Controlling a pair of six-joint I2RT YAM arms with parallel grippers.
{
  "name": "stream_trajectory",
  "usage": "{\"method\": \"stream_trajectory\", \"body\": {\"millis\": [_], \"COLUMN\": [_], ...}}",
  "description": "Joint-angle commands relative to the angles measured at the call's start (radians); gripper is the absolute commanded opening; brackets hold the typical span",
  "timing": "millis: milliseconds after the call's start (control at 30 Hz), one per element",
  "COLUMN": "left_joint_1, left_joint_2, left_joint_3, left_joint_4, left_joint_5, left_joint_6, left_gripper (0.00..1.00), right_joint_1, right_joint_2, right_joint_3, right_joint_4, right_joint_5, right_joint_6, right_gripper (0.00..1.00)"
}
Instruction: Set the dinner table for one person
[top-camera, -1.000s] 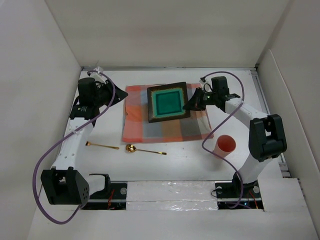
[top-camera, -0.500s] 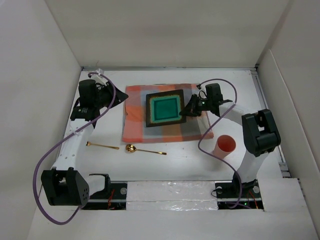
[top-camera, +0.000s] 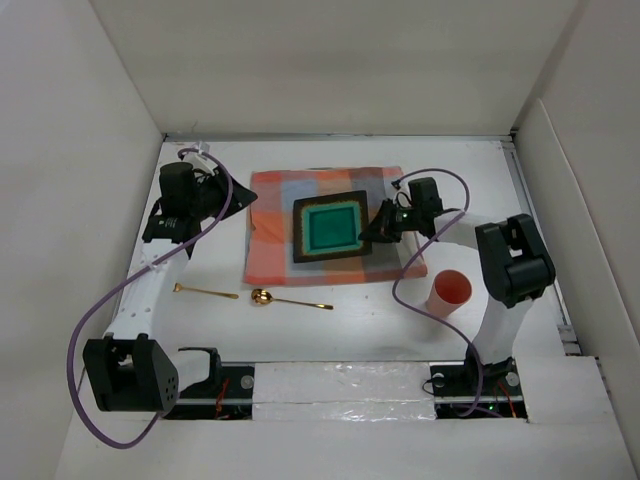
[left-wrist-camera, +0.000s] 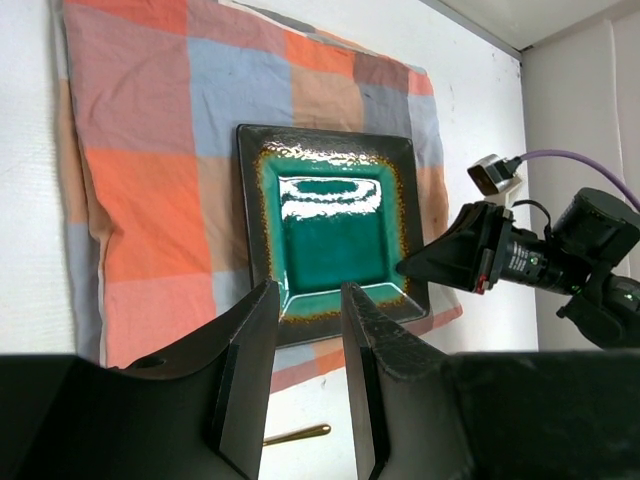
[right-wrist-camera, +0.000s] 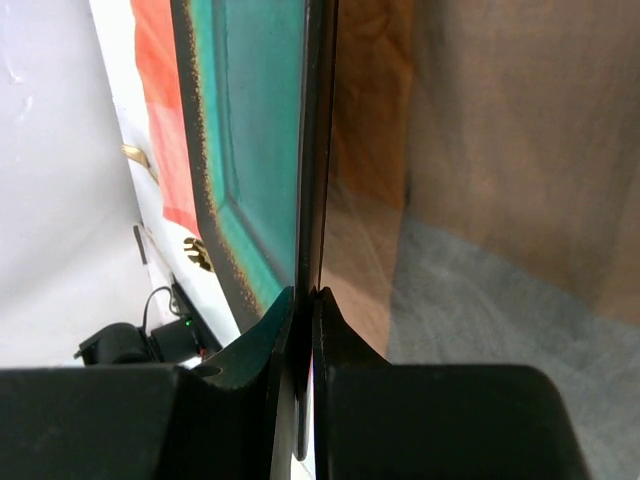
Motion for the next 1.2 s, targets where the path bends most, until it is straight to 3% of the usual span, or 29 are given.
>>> {"method": "stream_trajectory", "body": {"millis": [0, 200, 367, 467, 733, 1000, 1033, 1067, 1100, 1133, 1167], "left_joint_1": [-0.003, -0.003, -0.003, -0.003, -0.003, -0.003, -0.003, -0.003, -0.003, -0.003, -0.003], "left_joint_2": [-0.025, -0.025, -0.025, -0.026, -0.015, 0.003, 0.005, 0.011, 0.014, 0.017, 0.02], "left_joint_3": [-0.004, -0.017, -0.03, -0.034, -0.021, 0.027, 0.036, 0.048, 0.055, 0.061, 0.065], "left_joint_4": [0.037, 0.041, 0.048, 0.049, 0.052, 0.037, 0.034, 0.029, 0.026, 0.025, 0.023], "left_joint_5": [0.016, 0.018, 0.02, 0.021, 0.024, 0.038, 0.042, 0.053, 0.059, 0.064, 0.079], "left_joint_6": [0.004, 0.001, -0.004, -0.005, -0.004, 0.006, 0.006, 0.006, 0.004, -0.001, -0.004], "left_gripper": [0.28, 0.28, 0.28, 0.28, 0.28, 0.28, 0.28, 0.28, 0.27, 0.22, 0.18], "right_joint_1": [0.005, 0.005, -0.006, -0.006, -0.015, -0.015, -0.015, -0.015, -0.015, -0.015, 0.008], "right_joint_2": [-0.017, 0.043, 0.078, 0.099, -0.018, -0.191, -0.214, -0.246, -0.326, -0.373, -0.423], "right_joint_3": [0.029, 0.039, 0.075, 0.114, 0.205, 0.312, 0.316, 0.315, 0.309, 0.298, 0.269], "right_joint_4": [0.23, 0.115, -0.091, -0.173, -0.327, -0.499, -0.534, -0.552, -0.568, -0.601, -0.621], "right_joint_5": [-0.098, -0.087, -0.057, -0.025, 0.187, 0.36, 0.371, 0.383, 0.423, 0.455, 0.494], "right_joint_6": [0.026, -0.05, -0.17, -0.231, -0.302, -0.354, -0.357, -0.357, -0.343, -0.333, -0.317], "right_gripper": [0.0, 0.0, 0.29, 0.38, 0.55, 0.64, 0.62, 0.54, 0.38, 0.08, 0.0]}}
